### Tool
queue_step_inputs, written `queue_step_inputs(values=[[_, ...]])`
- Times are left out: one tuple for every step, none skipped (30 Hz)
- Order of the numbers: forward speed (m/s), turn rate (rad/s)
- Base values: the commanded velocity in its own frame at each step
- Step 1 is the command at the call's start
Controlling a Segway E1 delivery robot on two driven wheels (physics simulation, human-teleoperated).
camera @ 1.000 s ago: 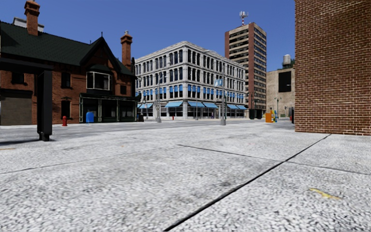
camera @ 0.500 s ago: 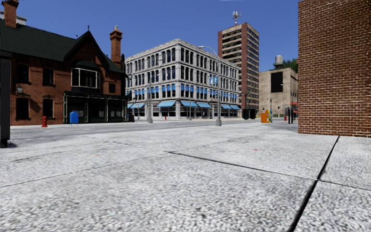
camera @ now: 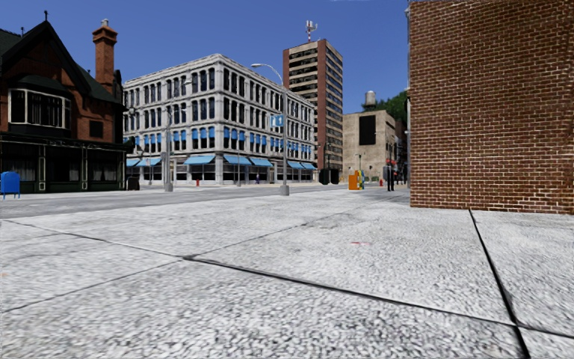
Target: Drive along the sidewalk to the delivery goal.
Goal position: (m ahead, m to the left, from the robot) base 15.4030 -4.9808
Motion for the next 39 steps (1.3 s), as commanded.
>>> queue_step_inputs(values=[[2.00, -0.50], [2.00, -0.47], [2.00, -0.47], [2.00, 0.00], [2.00, 0.00], [2.00, 0.00], [2.00, 0.00], [2.00, 0.00], [2.00, 0.00], [2.00, 0.00], [2.00, 0.00], [2.00, 0.00], [2.00, -0.04], [2.00, -0.04], [2.00, -0.15], [2.00, -0.22], [2.00, -0.25], [2.00, -0.25], [2.00, -0.25], [2.00, -0.26], [2.00, -0.26], [2.00, -0.26], [2.00, -0.26], [2.00, -0.26], [2.00, -0.26], [2.00, -0.26], [2.00, -0.26], [2.00, -0.26], [2.00, -0.26], [2.00, -0.19], [2.00, 0.00], [2.00, 0.00], [2.00, 0.00], [2.00, 0.00], [2.00, 0.00], [2.00, 0.00], [2.00, 0.00], [2.00, 0.00], [2.00, 0.00]])
